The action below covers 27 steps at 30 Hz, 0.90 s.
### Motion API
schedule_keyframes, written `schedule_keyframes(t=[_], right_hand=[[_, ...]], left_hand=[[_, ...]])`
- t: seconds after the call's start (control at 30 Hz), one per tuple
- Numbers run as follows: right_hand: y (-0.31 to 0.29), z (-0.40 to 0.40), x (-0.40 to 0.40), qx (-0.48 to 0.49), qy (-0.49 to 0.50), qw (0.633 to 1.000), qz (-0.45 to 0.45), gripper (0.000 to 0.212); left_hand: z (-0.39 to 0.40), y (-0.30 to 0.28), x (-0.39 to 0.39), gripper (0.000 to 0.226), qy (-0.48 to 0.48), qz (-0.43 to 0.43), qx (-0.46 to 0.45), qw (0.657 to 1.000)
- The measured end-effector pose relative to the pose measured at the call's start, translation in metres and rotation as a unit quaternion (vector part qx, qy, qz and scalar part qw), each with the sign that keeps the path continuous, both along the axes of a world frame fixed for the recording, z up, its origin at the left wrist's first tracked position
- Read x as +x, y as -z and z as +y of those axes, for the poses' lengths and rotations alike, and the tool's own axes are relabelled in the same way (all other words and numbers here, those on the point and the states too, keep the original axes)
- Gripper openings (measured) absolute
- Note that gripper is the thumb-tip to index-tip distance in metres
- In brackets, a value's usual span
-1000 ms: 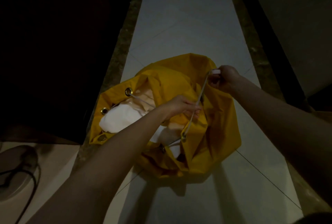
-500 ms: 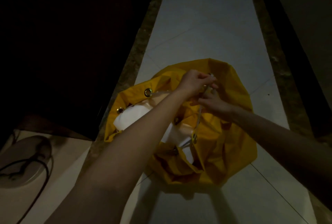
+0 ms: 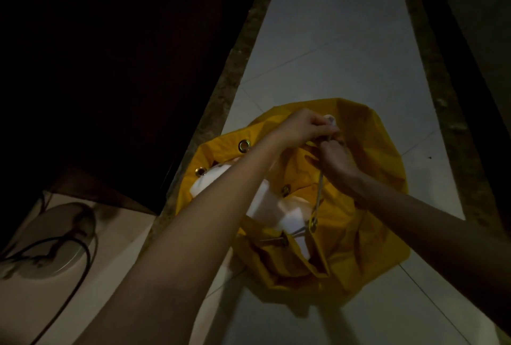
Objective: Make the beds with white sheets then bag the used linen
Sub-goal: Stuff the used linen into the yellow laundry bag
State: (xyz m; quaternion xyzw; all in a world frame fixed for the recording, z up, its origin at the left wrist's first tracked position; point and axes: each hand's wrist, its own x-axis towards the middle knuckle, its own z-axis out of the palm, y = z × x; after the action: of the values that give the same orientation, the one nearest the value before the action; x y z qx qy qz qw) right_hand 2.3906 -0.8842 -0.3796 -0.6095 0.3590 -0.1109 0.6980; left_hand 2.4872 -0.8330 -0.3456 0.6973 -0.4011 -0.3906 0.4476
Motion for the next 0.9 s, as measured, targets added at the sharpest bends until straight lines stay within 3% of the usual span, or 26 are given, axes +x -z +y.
schedule_keyframes(t=[0.07, 0.17, 0.33, 0.43, 0.5, 0.6, 0.73, 0.83, 0.9], right_hand=[[-0.004, 0.006, 0.005, 0.017, 0.063, 0.998, -0.027, 0.024], [-0.006, 0.001, 0.017, 0.111, 0.121, 0.984, -0.069, 0.038], [-0.013, -0.015, 0.023, 0.320, 0.186, 0.917, -0.147, 0.046], [-0.023, -0.022, 0.024, 0.347, 0.152, 0.913, -0.151, 0.053], [-0.036, -0.023, 0.027, 0.356, 0.135, 0.911, -0.160, 0.036], [-0.061, -0.018, 0.039, 0.382, 0.112, 0.896, -0.196, 0.029], [-0.092, -0.018, 0.054, 0.406, 0.132, 0.875, -0.226, 0.028], [-0.109, -0.023, 0.057, 0.411, 0.154, 0.864, -0.246, 0.028], [-0.119, -0.021, 0.059, 0.399, 0.155, 0.870, -0.246, 0.028]], left_hand=[[0.007, -0.001, 0.007, 0.022, -0.021, 0.088, -0.011, 0.996], [0.013, 0.004, 0.020, 0.039, -0.123, 0.195, -0.034, 0.973], [0.033, 0.022, 0.015, 0.047, -0.086, 0.130, 0.040, 0.987], [0.049, 0.039, 0.009, 0.051, -0.016, 0.029, 0.087, 0.996], [0.058, 0.041, 0.002, 0.053, 0.022, -0.028, 0.133, 0.990], [0.061, 0.041, -0.009, 0.054, 0.016, 0.034, 0.091, 0.995], [0.052, 0.023, -0.020, 0.013, -0.027, 0.132, 0.008, 0.991], [0.054, 0.019, -0.022, 0.041, -0.059, 0.150, -0.001, 0.987], [0.060, 0.022, -0.024, 0.026, -0.050, 0.139, 0.009, 0.989]])
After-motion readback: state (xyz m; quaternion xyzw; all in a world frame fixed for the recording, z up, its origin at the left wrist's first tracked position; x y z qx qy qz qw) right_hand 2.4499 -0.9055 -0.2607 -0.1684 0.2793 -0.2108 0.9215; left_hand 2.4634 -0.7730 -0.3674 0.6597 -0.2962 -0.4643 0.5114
